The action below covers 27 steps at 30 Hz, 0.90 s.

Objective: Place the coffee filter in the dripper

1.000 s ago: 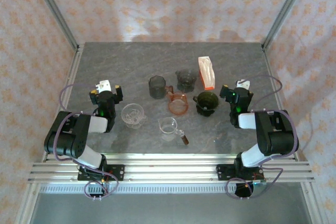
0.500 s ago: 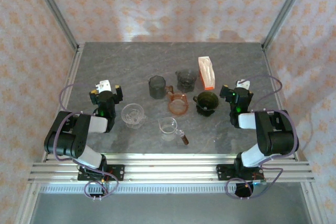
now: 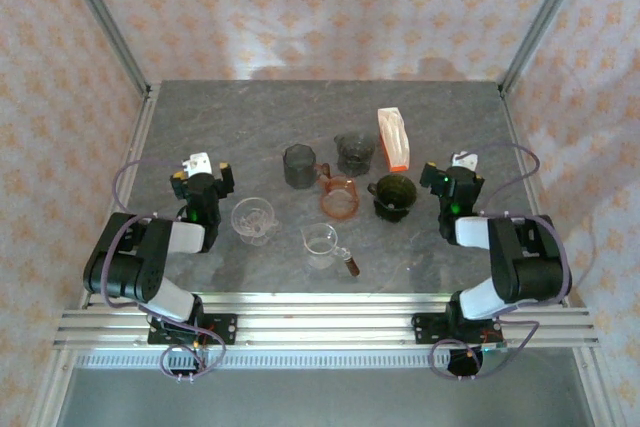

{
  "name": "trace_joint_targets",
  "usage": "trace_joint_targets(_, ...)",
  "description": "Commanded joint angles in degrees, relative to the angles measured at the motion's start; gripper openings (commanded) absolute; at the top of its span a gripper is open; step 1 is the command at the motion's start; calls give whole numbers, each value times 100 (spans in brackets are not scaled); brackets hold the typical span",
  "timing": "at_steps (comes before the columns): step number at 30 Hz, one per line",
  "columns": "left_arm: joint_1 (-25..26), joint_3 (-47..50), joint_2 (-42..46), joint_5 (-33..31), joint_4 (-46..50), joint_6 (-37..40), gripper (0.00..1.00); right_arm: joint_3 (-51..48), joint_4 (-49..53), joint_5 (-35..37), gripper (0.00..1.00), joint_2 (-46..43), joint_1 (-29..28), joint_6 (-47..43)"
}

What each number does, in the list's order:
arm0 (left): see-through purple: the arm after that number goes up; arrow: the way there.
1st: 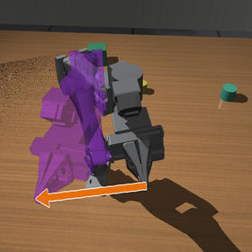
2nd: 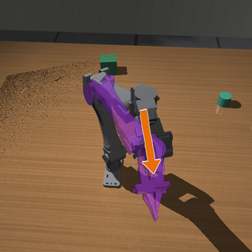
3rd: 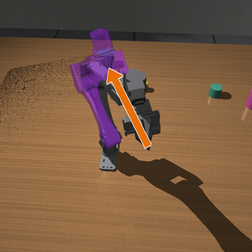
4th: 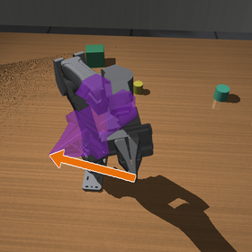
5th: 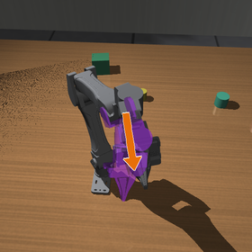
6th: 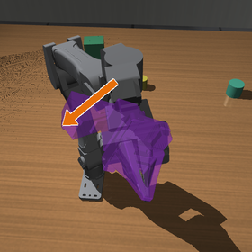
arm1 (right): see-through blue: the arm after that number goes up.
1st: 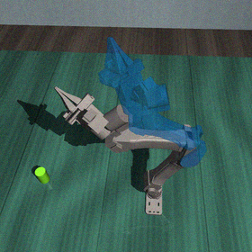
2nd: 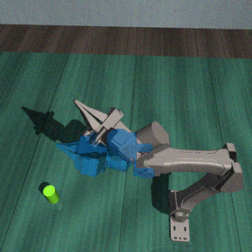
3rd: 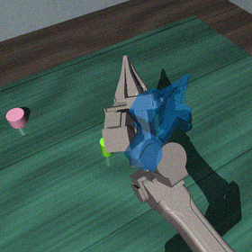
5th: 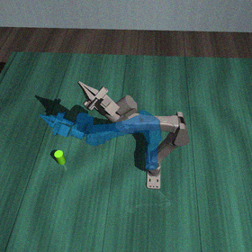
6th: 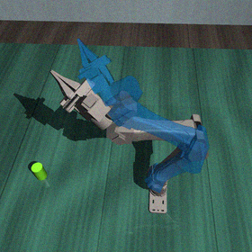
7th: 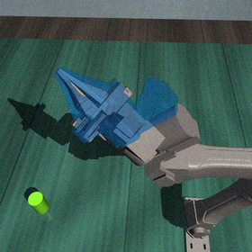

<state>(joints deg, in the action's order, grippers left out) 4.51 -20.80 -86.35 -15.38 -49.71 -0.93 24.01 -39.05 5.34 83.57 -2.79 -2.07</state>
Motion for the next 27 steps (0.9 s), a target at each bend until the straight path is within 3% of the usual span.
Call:
trace_joint_targets(1,4,-332,346,97,618,154,100,430,952,247,100,-492,33,140)
trace_joint_targets(6,6,-572,979,-72,1582,60,100,644,1879,467,100,-944,9,628)
trace_joint_targets(11,-5,-607,1842,-146,1892,-514,100,985,2929,1319,100,-1544,-344,944)
trace_joint_targets(15,-83,-655,2377,-637,2154,-2338,100,1348,4076,1968,100,-2097,-363,2823)
trace_joint_targets(17,-255,-881,2738,-633,3417,-3760,100,1688,5418,2094,100,-2289,-333,4269)
trace_joint_targets(18,-379,-1045,2854,-597,4000,-4305,100,1690,5433,1751,100,-2358,-275,4272)
trace_joint_targets(20,-725,-1204,2947,316,4511,-4808,100,1567,5195,1071,100,-2478,-279,4093)
trace_joint_targets(22,-996,-1199,2931,1339,4346,-4907,100,1458,5184,725,100,-2616,-284,4232)
trace_joint_targets(27,-1041,-1098,3162,2676,4419,-5377,100,1652,5960,-186,100,-2785,-542,3692)
